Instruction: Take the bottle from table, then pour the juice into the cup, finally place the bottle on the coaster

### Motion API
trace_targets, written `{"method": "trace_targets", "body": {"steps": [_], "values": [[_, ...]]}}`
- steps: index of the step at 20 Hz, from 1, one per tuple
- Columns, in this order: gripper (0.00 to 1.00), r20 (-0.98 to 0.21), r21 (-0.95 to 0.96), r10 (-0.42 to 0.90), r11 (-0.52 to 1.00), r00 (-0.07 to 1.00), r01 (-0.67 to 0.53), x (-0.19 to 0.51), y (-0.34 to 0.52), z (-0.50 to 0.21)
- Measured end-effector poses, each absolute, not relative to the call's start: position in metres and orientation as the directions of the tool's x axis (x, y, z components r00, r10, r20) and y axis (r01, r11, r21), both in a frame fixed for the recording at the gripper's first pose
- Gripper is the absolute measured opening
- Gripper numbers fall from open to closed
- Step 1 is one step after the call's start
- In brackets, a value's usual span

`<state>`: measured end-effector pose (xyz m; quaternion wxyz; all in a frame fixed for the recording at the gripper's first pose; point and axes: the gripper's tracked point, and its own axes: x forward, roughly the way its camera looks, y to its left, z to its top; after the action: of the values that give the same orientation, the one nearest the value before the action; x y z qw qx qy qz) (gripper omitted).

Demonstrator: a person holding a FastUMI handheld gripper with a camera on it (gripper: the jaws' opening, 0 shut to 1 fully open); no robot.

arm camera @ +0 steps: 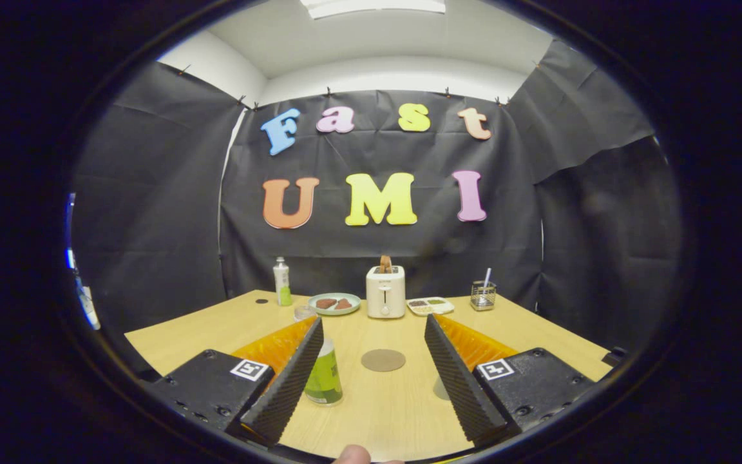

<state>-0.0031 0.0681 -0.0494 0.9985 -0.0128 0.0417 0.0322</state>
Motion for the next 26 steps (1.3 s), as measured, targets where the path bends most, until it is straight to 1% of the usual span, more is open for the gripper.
{"method": "trace_targets", "body": {"steps": [6, 10, 19, 26], "values": [[1.0, -0.091, -0.033, 0.051, 0.998, 0.995, -0.054, -0.003, 0.069, -0.056], [1.0, -0.125, -0.066, 0.028, 0.997, 0.992, -0.036, 0.001, 0.07, -0.079], [1.0, -0.216, -0.077, 0.095, 0.99, 0.972, -0.114, 0.017, 0.109, -0.124], [1.0, -0.278, -0.114, 0.097, 0.985, 0.956, -0.133, 0.04, 0.127, -0.162]]}}
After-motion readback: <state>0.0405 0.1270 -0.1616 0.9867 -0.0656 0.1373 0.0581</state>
